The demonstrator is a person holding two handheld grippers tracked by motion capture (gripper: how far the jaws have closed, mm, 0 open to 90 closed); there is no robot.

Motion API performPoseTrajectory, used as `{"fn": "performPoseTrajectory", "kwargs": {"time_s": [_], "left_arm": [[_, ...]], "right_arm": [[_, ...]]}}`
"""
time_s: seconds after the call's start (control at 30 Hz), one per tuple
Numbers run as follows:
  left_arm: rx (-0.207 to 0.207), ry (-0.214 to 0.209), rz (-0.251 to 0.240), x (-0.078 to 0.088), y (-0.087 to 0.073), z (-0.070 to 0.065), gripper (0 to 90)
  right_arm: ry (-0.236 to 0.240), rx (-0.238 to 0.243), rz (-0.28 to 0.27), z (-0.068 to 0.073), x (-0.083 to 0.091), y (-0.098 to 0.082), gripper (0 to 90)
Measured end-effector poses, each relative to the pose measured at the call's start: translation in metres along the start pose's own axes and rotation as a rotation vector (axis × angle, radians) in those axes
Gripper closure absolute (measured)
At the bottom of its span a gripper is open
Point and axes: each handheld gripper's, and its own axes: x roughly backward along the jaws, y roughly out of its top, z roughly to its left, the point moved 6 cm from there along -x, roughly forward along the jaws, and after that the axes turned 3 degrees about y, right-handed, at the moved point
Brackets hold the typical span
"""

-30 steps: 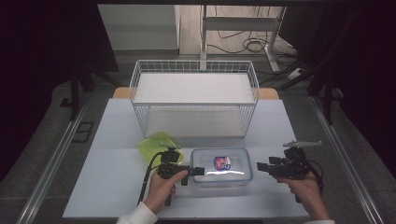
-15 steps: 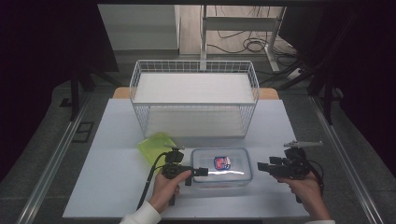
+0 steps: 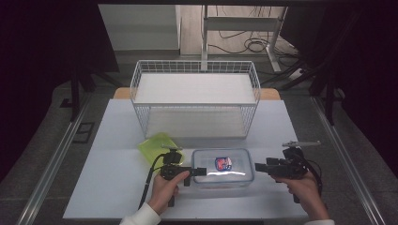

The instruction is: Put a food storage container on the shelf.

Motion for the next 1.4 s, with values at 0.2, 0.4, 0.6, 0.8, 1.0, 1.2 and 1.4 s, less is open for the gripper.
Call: {"fn": "performPoseTrajectory", "kwargs": {"time_s": [0.2, 0.4, 0.6, 0.8, 1.0, 1.2, 1.4], "left_arm": [[0.004, -0.012, 0.003, 0.001, 0.0, 0.001, 30.2], [0.004, -0.013, 0.002, 0.001, 0.0, 0.001, 30.3], [0.005, -0.008, 0.001, 0.001, 0.0, 0.001, 30.3], [0.002, -0.007, 0.003, 0.001, 0.0, 0.001, 30.3], [-0.008, -0.011, -0.001, 0.003, 0.0, 0.001, 32.2], [-0.004, -0.031, -0.018, 0.008, 0.0, 0.0, 38.2], [-0.007, -0.042, -0.029, 0.011, 0.0, 0.0, 42.2]], "right_arm": [[0.074, -0.047, 0.025, -0.002, -0.02, 0.0, 25.5], [0.134, -0.072, 0.074, -0.003, -0.042, -0.001, 22.2], [0.196, -0.119, 0.106, -0.004, -0.053, -0.006, 20.1], [0.244, -0.195, 0.121, -0.005, -0.055, -0.007, 25.5], [0.276, -0.259, 0.1, -0.01, -0.047, -0.009, 35.7], [0.288, -0.259, 0.086, -0.009, -0.041, -0.01, 40.9], [0.31, -0.255, 0.074, -0.009, -0.037, -0.012, 44.3]]}}
